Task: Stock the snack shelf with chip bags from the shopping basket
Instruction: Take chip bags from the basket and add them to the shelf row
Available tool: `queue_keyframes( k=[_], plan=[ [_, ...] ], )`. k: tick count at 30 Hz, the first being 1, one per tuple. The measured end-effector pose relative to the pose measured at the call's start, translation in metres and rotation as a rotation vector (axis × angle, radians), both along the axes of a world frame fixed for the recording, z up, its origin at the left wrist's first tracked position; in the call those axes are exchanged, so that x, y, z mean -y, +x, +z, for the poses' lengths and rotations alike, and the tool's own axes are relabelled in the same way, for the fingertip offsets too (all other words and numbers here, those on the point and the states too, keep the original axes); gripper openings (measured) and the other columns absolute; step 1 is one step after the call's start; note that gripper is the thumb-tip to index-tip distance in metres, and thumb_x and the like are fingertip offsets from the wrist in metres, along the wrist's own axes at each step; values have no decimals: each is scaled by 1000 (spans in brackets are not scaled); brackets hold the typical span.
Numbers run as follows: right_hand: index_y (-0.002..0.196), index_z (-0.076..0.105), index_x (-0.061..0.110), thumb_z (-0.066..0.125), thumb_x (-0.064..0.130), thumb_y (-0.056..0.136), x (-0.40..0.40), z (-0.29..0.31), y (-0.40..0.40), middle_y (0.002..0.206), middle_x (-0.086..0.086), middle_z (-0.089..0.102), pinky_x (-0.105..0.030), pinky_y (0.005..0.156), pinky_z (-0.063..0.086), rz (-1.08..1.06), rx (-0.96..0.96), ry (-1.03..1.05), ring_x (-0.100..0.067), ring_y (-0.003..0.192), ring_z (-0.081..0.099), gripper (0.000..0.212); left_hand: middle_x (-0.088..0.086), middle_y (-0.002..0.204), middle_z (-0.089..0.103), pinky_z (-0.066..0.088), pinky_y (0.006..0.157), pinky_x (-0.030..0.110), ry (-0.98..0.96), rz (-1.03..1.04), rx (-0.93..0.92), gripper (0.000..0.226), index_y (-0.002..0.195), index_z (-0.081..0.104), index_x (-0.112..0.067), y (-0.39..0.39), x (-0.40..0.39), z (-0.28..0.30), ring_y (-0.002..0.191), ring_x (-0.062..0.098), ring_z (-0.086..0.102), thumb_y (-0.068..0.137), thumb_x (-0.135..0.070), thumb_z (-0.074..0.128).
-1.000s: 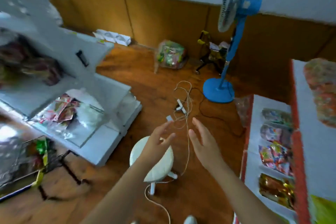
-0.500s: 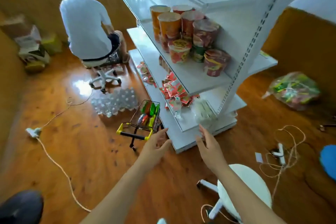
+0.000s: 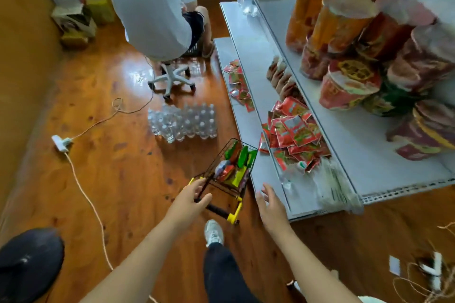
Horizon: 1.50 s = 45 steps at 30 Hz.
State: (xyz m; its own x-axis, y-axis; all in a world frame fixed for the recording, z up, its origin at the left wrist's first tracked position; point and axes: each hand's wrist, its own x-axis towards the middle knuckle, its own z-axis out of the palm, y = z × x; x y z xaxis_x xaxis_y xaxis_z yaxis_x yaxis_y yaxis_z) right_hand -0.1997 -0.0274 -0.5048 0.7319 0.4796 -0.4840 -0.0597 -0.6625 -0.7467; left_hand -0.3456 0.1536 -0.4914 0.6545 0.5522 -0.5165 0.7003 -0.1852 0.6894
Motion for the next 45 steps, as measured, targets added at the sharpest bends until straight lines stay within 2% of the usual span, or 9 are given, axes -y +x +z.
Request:
queue_keyframes(
  k=[8, 14, 18, 22, 25, 28, 34, 40, 45],
  plan=[
    [145, 36, 18, 43, 41, 99, -134, -102, 85, 140, -2, 49, -24, 89, 35, -157, -157, -121, -19, 123, 48, 52, -1, 139, 53, 47, 92, 29, 17, -42, -140, 60, 148, 34, -27, 94, -125, -107, 121, 17, 55, 94, -43, 55],
    [144, 39, 19, 50, 41, 95, -206, -219, 129, 135, -3, 56, -32, 95, 40, -275, -200, -192, -23, 120, 54, 54, 5, 138, 55, 38, 102, 29, -37, -124, -139, 44, 143, 44, -18, 169, -161, -228, 126, 21, 51, 99, -22, 42],
    [142, 42, 22, 50, 43, 94, -242, -306, 151, 136, -1, 55, -35, 103, 41, -347, -198, -161, -22, 123, 53, 53, 7, 141, 52, 35, 94, 21, -84, -200, -100, 40, 140, 47, -11, 220, -166, -312, 129, 24, 48, 101, -13, 36],
    [147, 32, 19, 51, 51, 91, -262, -378, 167, 145, -4, 47, -39, 108, 38, -434, -294, -165, -24, 129, 48, 67, 3, 128, 60, 47, 96, 38, -195, -251, -104, 49, 141, 43, -21, 252, -162, -377, 117, 29, 57, 94, -7, 39],
    [147, 31, 14, 56, 55, 86, -271, -412, 180, 145, -8, 47, -41, 108, 38, -494, -346, -176, -28, 129, 48, 78, 0, 133, 56, 50, 98, 46, -256, -311, -72, 75, 143, 35, -29, 258, -158, -429, 120, 22, 57, 71, -12, 46],
    [143, 34, 9, 61, 50, 84, -277, -429, 192, 140, -13, 49, -39, 103, 42, -511, -333, -234, -31, 125, 50, 77, 8, 142, 46, 45, 104, 44, -275, -337, -114, 81, 148, 31, -19, 263, -154, -445, 130, 25, 47, 70, -2, 44],
    [110, 59, 4, 48, 17, 96, -276, -425, 200, 113, -15, 63, -29, 68, 35, -452, -50, -473, -32, 91, 58, 23, 9, 148, 34, 35, 104, 34, -173, -404, -83, 67, 148, 33, -17, 267, -145, -424, 136, 25, 37, 86, 0, 48],
    [88, 63, 5, 47, 13, 93, -266, -393, 197, 87, -10, 62, -25, 50, 32, -409, 17, -502, -20, 61, 51, 19, 10, 138, 33, 53, 75, 39, 144, -453, -72, 78, 154, 13, -11, 261, -131, -403, 107, 30, 55, 90, -14, 57],
    [61, 42, 14, 49, 17, 89, -245, -349, 195, 64, -1, 46, -26, 48, 26, -348, 74, -523, -26, 61, 46, 29, 14, 142, 37, 49, 96, 44, 459, -405, -7, 85, 150, 27, -11, 254, -125, -396, 127, 34, 40, 77, -26, 69]
  ],
)
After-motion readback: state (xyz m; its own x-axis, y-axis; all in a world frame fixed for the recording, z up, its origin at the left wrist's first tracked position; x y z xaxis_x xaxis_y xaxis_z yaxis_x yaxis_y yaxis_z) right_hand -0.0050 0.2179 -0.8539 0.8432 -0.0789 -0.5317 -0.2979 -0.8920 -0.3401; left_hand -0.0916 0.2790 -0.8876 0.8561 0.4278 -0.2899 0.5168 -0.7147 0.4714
